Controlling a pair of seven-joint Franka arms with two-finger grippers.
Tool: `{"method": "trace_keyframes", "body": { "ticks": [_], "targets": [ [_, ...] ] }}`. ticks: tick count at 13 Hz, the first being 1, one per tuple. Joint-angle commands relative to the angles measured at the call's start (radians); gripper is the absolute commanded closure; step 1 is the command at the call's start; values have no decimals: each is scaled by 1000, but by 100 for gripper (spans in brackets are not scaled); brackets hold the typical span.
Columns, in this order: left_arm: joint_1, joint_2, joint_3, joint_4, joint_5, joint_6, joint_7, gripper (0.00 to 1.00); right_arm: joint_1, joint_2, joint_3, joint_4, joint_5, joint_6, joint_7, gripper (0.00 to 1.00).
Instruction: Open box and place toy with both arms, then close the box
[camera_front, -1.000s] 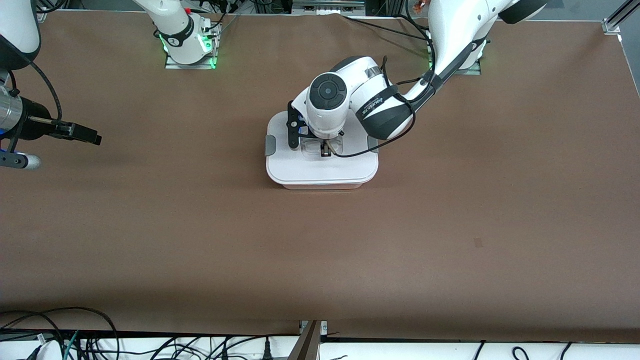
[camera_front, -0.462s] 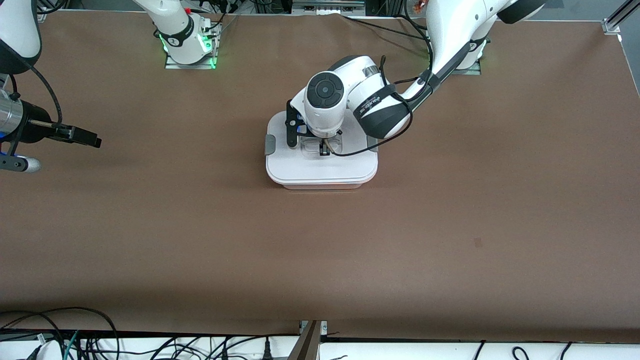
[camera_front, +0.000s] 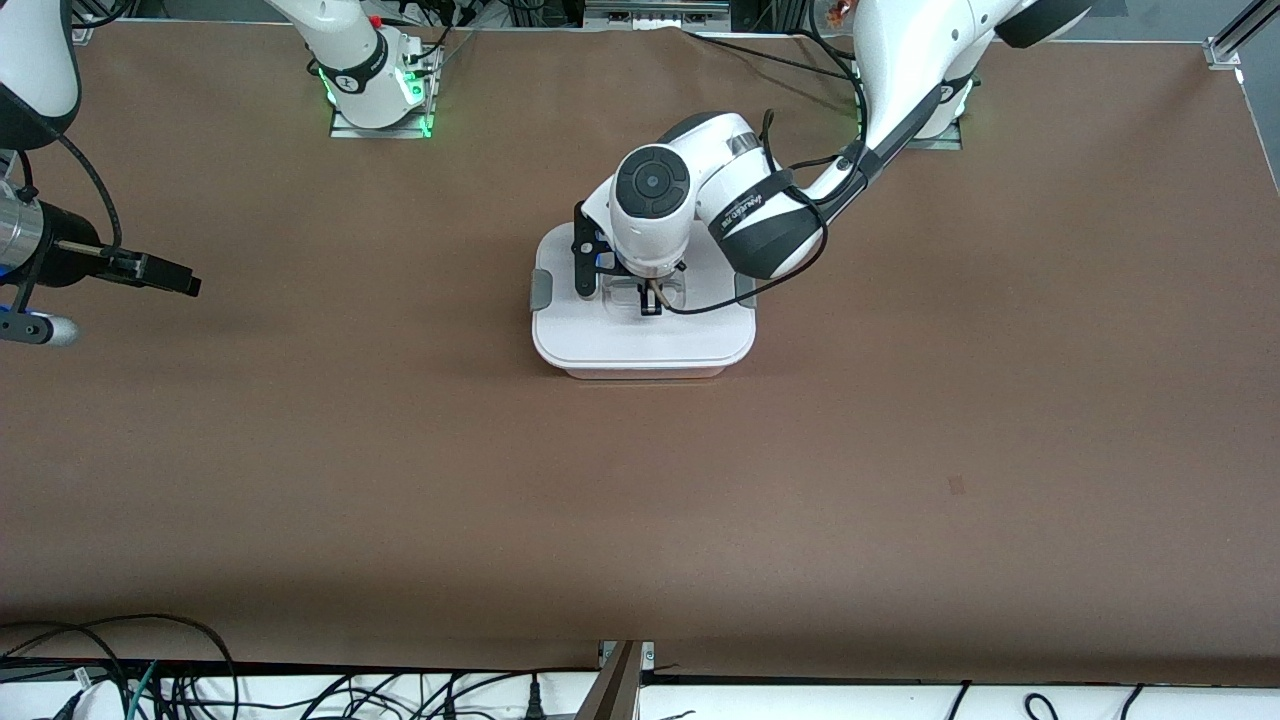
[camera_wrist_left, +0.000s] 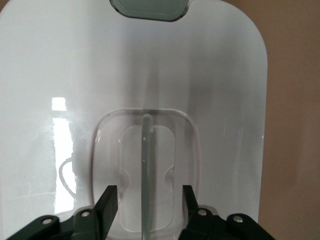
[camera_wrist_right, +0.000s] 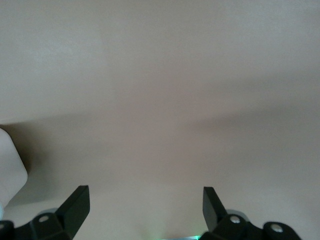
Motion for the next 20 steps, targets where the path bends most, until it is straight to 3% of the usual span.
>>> {"method": "trace_keyframes", "body": {
  "ticks": [1, 4, 8, 11, 16, 20],
  "targets": [
    [21, -24, -3, 21, 2, -46, 9, 0, -11, 7, 9, 22, -3, -4, 3, 0],
    [73, -88, -16, 26, -13, -130, -20, 0, -11, 11, 9, 22, -3, -1, 3, 0],
    [201, -214, -14, 27, -128, -257, -74, 0, -13, 11, 9, 22, -2, -1, 0, 0],
    [349, -223, -11, 128, -199, -406, -75, 0, -11, 11, 9, 22, 0, 0, 1, 0],
    [461, -249, 0, 167, -133, -451, -75, 0, -11, 11, 9, 22, 0, 0, -2, 0],
    [488, -272, 7, 164, -47, -452, -142, 0, -11, 11, 9, 22, 3, 2, 0, 0]
  ]
}}
